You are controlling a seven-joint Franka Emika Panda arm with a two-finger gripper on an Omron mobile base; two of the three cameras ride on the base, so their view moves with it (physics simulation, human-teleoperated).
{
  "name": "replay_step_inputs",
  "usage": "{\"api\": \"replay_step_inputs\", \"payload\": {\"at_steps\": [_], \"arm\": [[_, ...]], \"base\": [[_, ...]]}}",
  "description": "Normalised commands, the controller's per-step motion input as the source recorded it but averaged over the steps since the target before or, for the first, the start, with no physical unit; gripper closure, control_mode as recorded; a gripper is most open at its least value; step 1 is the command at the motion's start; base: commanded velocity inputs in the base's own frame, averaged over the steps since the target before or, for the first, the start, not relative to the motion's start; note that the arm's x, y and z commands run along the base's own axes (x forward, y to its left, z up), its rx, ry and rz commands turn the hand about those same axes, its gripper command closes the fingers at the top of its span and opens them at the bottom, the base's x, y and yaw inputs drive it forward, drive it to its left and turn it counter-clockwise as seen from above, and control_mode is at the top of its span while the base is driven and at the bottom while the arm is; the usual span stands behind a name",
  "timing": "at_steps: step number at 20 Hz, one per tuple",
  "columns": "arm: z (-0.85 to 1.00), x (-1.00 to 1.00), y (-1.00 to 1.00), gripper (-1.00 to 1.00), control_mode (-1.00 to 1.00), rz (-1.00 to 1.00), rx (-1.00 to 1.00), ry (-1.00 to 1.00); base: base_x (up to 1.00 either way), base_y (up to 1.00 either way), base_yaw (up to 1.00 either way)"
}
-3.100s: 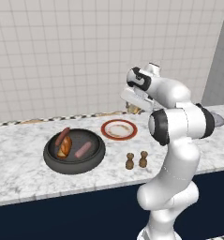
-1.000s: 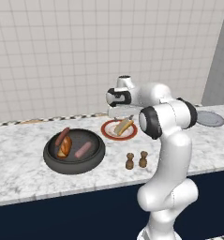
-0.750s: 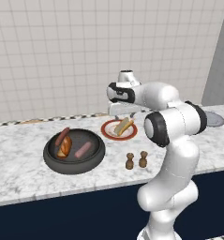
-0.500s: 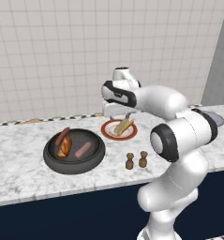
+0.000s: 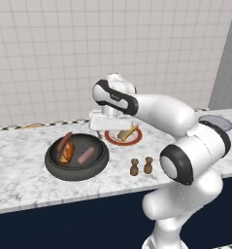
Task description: Place one bun and one sausage from the bowl on each plate.
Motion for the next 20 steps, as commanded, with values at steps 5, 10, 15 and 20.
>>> {"api": "replay_step_inputs", "payload": {"at_steps": [5,10,15,20], "arm": [[-0.18,0.02,0.73,-1.0,-1.0,-0.21,-0.06,0.28],[-0.54,0.0,0.36,-1.0,-1.0,-0.22,-0.18,-0.02],[-0.61,0.01,-0.02,-1.0,-1.0,-0.15,0.03,-0.36],[-0.31,0.02,0.08,-1.0,-1.0,-0.12,0.04,-0.33]], "base": [[0.0,0.0,0.0],[0.0,0.0,0.0],[0.0,0.0,0.0],[0.0,0.0,0.0]]}}
